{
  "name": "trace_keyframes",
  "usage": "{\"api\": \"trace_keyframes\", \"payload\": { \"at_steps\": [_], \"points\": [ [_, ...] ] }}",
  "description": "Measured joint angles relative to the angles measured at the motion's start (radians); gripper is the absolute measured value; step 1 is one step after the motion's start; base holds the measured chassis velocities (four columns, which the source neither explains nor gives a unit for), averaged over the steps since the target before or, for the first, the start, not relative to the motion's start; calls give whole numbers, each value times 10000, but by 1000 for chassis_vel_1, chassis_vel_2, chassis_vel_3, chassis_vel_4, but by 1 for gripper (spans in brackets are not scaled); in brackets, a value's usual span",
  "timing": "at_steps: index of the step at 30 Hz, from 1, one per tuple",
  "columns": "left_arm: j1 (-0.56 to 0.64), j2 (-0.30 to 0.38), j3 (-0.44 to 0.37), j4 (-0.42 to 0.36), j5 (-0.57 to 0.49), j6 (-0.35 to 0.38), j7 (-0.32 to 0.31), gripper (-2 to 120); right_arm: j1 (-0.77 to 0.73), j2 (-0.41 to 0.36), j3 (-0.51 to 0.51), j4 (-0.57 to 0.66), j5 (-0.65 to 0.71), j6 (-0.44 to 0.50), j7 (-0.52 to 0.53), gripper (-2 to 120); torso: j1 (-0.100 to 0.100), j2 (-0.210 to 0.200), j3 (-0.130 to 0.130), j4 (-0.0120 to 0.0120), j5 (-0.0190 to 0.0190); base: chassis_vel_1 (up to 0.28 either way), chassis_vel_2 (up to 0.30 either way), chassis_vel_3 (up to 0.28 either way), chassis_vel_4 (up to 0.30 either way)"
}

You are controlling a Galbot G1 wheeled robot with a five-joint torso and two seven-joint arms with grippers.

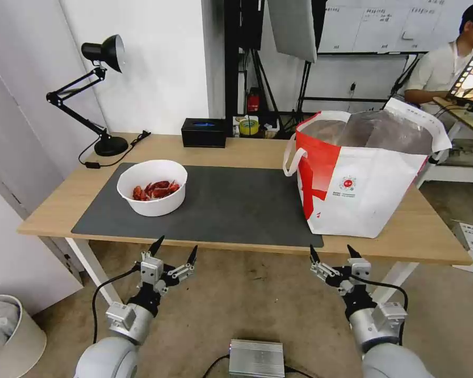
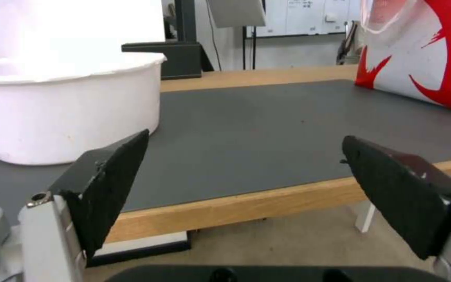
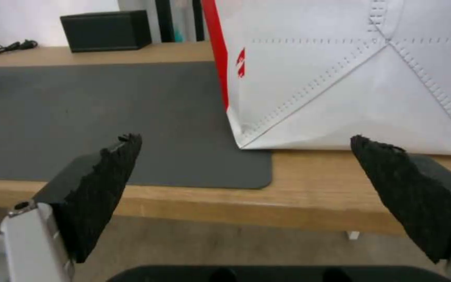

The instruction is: Pick up the trash from the table and place it into the takeout bag.

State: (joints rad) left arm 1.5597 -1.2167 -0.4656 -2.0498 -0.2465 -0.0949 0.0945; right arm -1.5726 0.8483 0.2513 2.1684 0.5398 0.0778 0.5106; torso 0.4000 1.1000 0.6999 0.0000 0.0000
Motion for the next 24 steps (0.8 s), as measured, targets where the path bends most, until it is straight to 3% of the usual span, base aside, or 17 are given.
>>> {"api": "trace_keyframes", "payload": {
  "at_steps": [5,9,12,13,16,17,20,21,23,24],
  "points": [
    [-62,79,-124,5,-119,0,-35,100,9,-4,-1,0,0,-2,0,100,0,0,0,1,-1,0,0,0,0],
    [-423,509,-496,-122,-772,222,-253,100,17,-8,-2,0,0,-6,0,100,0,0,1,2,-2,0,0,0,0],
    [-954,1326,-933,-285,-1697,614,-549,100,22,-13,-2,0,1,-8,-1,100,1,0,1,-1,-4,0,0,0,0],
    [-954,1326,-933,-285,-1697,614,-549,100,22,-13,-2,0,1,-8,-1,100,1,0,1,-1,-4,0,0,0,0],
    [-1478,2668,-1459,-304,-2882,1078,-886,100,25,-15,-3,0,3,-11,-5,100,1,0,0,2,-3,0,0,0,0],
    [-1478,2668,-1459,-304,-2882,1078,-886,100,25,-15,-3,0,3,-11,-5,100,1,0,0,2,-3,0,0,0,0],
    [-1670,3979,-1912,-166,-4307,1660,-1366,100,26,-17,-2,2,4,-11,-6,100,2,-2,1,-2,-1,0,0,0,0],
    [-1670,3979,-1912,-166,-4307,1660,-1366,100,26,-17,-2,2,4,-11,-6,100,2,-2,1,-2,-1,0,0,0,0],
    [-2140,4809,-1841,369,-4961,1854,-1510,100,30,-18,-2,2,6,-11,-9,100,0,-1,1,7,-2,0,0,0,0],
    [-2140,4809,-1841,369,-4961,1854,-1510,100,30,-18,-2,2,6,-11,-9,100,0,-1,1,7,-2,0,0,0,0]
  ]
}}
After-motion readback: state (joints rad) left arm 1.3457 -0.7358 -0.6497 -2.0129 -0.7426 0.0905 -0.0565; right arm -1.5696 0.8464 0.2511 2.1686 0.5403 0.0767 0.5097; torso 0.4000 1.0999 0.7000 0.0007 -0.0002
